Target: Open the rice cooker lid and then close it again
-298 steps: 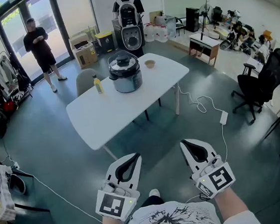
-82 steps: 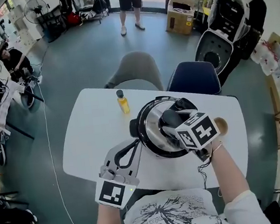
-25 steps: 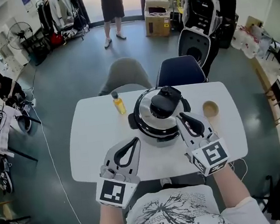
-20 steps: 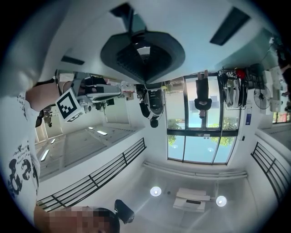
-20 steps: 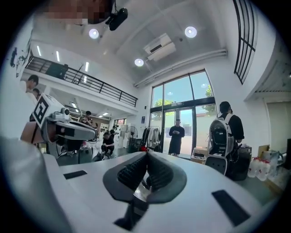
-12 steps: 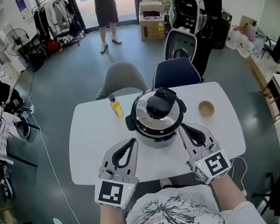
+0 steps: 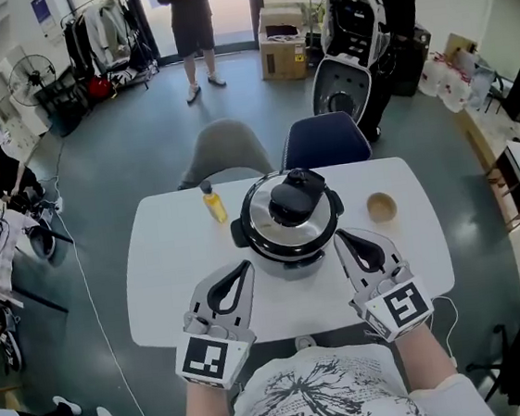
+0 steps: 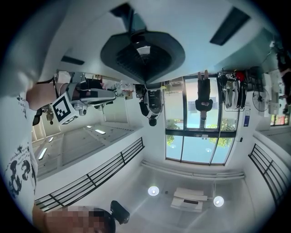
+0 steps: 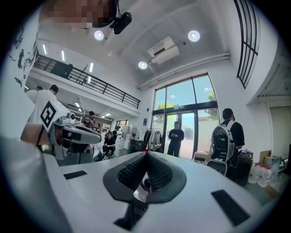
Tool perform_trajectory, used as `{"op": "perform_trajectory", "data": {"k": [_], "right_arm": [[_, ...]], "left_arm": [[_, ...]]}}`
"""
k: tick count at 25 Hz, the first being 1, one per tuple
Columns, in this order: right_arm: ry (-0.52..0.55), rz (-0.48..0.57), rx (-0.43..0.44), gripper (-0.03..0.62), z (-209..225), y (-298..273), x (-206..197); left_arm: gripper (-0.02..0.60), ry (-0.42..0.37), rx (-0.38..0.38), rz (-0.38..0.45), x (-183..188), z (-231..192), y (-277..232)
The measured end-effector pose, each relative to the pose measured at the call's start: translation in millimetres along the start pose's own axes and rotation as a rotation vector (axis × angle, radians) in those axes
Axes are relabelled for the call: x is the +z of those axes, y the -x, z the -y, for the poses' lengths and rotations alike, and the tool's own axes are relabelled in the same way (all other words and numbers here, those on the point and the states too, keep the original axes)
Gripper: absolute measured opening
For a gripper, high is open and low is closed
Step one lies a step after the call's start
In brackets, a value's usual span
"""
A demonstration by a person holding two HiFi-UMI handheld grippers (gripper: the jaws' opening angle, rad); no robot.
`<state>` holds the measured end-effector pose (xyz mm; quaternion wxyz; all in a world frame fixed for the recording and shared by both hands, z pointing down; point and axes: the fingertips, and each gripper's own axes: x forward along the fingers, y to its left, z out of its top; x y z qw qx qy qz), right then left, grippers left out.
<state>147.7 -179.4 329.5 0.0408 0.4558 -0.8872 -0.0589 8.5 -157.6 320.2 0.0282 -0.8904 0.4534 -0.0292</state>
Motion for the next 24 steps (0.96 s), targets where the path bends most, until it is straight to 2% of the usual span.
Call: {"op": "perform_trajectory", "data": {"k": [12, 24], "right_arm": [[-0.001, -0.009, 0.054, 0.009, -9.7, 0.2, -4.4], [0.007, -0.031, 0.022, 0.009, -8.6, 3.6, -13.1]], "left_arm": [[0.014, 0.012, 0.032, -0.005, -3.4, -8.7, -2.9], [0.014, 0.01, 0.036, -0.007, -0.4, -4.1, -0.9]]}}
